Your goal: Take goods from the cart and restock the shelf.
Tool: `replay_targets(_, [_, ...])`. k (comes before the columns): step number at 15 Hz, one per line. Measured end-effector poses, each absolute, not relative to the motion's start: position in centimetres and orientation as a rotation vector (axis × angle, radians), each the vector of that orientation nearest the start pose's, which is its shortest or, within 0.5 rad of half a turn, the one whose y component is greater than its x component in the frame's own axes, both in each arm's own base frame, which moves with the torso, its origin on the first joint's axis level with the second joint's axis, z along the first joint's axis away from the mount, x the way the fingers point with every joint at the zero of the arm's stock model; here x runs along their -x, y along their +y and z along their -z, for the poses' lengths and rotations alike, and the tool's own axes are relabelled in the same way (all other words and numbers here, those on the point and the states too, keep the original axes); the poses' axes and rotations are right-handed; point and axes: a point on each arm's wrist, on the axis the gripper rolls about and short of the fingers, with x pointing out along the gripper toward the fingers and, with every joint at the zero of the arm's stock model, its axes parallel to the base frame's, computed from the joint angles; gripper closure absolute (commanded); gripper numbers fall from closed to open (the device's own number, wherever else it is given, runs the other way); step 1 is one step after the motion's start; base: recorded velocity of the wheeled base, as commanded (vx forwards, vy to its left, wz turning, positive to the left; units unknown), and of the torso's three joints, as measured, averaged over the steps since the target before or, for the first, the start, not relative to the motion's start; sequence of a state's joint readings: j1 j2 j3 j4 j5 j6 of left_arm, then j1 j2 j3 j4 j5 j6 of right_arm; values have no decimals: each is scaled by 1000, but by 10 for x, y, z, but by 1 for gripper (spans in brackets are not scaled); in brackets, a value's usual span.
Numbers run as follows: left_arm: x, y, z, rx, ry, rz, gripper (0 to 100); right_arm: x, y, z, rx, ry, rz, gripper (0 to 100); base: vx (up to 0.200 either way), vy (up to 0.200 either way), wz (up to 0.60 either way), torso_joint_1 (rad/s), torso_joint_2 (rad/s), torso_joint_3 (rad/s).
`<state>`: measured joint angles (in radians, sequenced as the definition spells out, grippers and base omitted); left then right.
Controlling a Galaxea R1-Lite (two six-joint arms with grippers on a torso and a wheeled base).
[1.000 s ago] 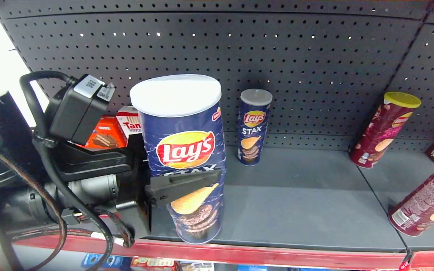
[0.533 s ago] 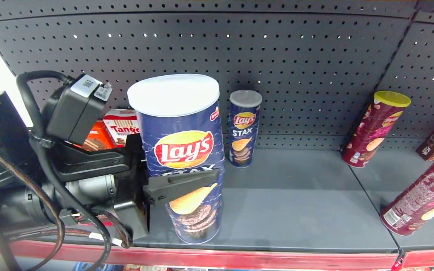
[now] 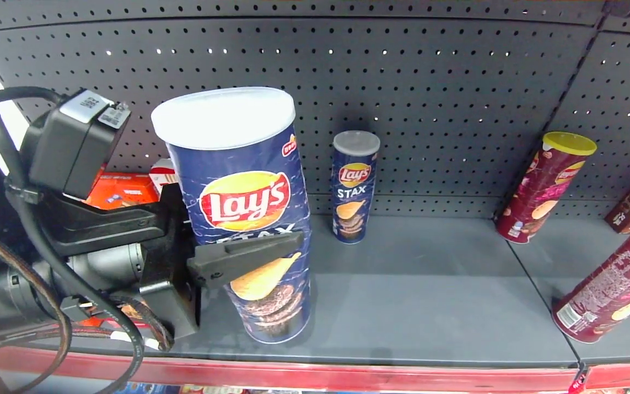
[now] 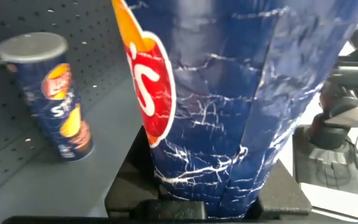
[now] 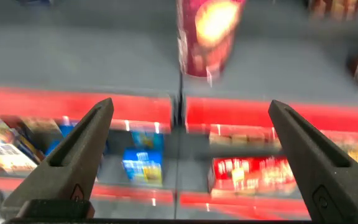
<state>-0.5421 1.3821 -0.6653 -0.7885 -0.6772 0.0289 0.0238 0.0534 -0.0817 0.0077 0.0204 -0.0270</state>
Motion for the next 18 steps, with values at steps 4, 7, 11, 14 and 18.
replay_targets(4, [-182,-122,-240,-13,-70,1167,100,15,3,-186,51,-39,-275,0,0,0,0,0,0,0])
replay_targets(7, [-184,-120,-240,-10,-69,1155,100,-19,10,-232,57,-9,-464,0,0,0,0,0,0,0])
replay_targets(11, [-186,-120,-236,-8,-50,1145,100,-78,45,-244,61,58,-750,0,0,0,0,0,0,0])
replay_targets(14, [-190,-116,-236,-9,-50,1117,100,-116,76,-241,71,130,-841,0,0,0,0,0,0,0])
replay_targets(18, [-195,-110,-237,-10,-53,1085,100,-177,116,-230,73,90,-766,0,0,0,0,0,0,0])
